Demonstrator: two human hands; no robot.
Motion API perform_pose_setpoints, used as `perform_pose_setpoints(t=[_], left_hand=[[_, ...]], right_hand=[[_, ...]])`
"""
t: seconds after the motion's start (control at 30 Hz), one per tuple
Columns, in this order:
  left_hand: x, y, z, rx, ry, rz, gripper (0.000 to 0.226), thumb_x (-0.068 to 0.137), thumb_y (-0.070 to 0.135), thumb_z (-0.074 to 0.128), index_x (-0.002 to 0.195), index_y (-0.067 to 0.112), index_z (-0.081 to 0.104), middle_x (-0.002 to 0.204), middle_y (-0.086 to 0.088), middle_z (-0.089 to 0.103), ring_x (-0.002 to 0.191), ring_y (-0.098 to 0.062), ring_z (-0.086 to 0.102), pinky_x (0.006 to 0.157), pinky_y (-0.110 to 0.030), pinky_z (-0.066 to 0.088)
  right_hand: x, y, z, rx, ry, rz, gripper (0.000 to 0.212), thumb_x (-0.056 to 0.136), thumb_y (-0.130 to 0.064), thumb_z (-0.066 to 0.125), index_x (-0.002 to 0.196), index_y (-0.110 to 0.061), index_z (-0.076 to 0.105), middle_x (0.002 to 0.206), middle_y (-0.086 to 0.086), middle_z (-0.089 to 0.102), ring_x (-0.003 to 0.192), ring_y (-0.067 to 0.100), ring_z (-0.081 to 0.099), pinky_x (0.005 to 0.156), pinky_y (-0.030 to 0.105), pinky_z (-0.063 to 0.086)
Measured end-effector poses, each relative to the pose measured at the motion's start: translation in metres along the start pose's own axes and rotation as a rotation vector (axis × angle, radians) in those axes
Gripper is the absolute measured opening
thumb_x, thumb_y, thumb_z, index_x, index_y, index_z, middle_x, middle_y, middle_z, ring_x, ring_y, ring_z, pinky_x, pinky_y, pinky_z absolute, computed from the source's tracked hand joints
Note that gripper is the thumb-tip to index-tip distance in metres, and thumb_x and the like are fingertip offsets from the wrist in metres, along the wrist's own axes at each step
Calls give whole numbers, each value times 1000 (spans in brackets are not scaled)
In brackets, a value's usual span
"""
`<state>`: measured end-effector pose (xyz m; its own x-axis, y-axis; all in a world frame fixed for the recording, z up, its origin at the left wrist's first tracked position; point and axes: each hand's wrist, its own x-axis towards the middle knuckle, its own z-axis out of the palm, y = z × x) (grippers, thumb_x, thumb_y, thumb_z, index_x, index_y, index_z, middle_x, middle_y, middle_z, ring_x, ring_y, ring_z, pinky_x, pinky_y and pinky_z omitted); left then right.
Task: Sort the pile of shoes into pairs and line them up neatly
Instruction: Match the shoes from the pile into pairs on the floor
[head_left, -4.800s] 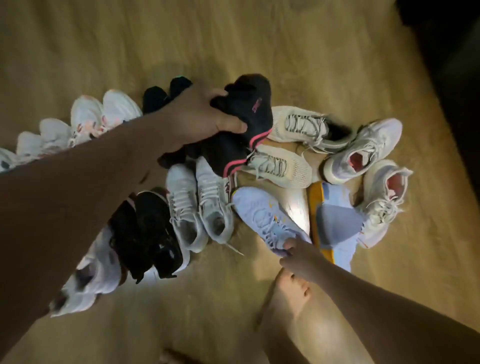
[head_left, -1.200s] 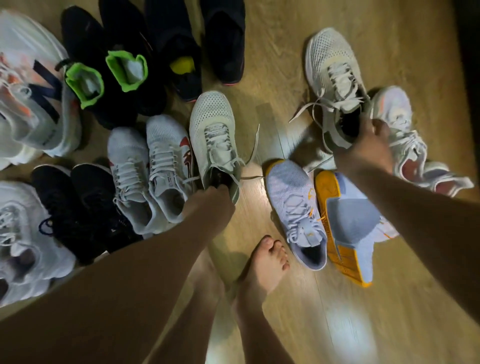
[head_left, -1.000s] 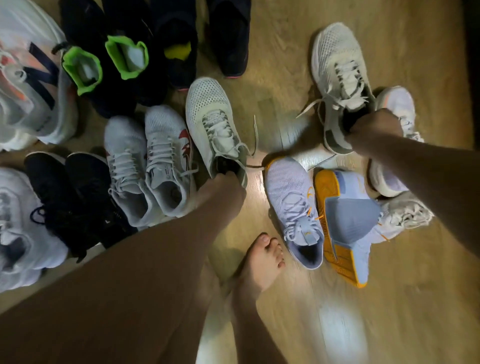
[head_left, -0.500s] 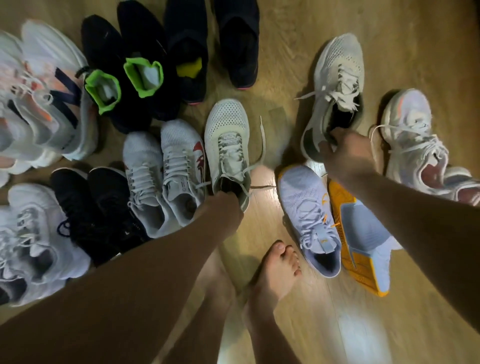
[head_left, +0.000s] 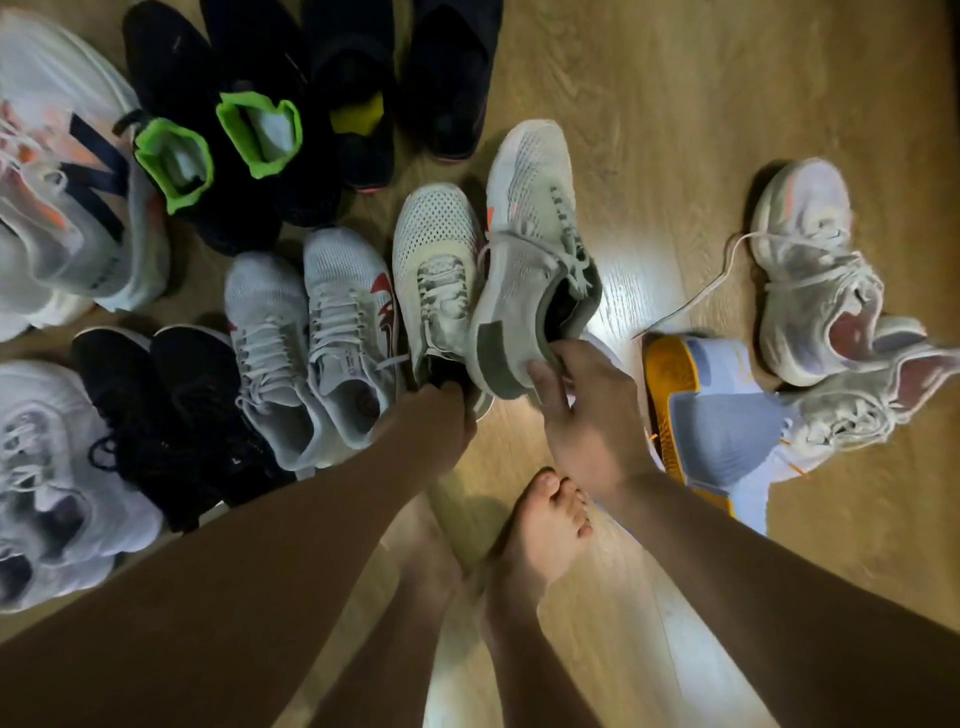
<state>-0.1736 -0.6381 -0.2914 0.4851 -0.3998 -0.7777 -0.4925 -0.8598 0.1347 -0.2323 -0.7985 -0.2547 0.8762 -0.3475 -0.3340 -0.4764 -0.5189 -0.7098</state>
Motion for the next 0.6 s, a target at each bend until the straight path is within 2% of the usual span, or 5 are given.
perform_pose_setpoints(t=[0.1, 0.17, 0.27, 0.47, 0.6], left_hand=[[-2, -3, -2, 6, -18, -9, 38, 101, 41, 35, 114, 8, 50, 103, -15, 63, 96, -34, 64, 72, -41, 52], [-3, -7, -5, 11, -65, -27, 35, 101, 38, 36, 115, 8, 48, 110, -14, 61, 101, -35, 63, 75, -42, 51], [-5, -10, -8, 37, -80, -32, 32, 101, 35, 37, 115, 8, 47, 113, -15, 60, 104, -35, 63, 76, -41, 50], [0, 3, -10, 34, -71, -21, 31, 102, 32, 39, 116, 6, 48, 112, -14, 60, 102, -33, 63, 71, -38, 47], [7, 11, -11, -167, -96, -105, 45, 98, 47, 40, 123, 10, 42, 113, -15, 58, 104, -36, 59, 80, -42, 48]], right_hand=[[-9, 14, 8, 50, -185, 159, 19, 99, -23, 52, 95, -6, 59, 75, -3, 56, 70, 14, 50, 63, 21, 33], [-11, 33, 5, -31, -349, 216, 13, 99, -21, 52, 100, -9, 57, 84, 0, 57, 78, 19, 53, 68, 26, 34], [-10, 55, -15, -315, -503, 173, 18, 100, -23, 48, 105, -7, 55, 103, 11, 61, 93, 33, 58, 71, 33, 40], [-7, 61, -30, -511, -268, 186, 17, 98, -17, 50, 103, -2, 56, 105, 22, 61, 95, 43, 57, 72, 41, 45], [1, 45, -10, -567, -296, 104, 17, 98, -14, 49, 104, -1, 58, 104, 23, 58, 95, 42, 55, 70, 39, 43]])
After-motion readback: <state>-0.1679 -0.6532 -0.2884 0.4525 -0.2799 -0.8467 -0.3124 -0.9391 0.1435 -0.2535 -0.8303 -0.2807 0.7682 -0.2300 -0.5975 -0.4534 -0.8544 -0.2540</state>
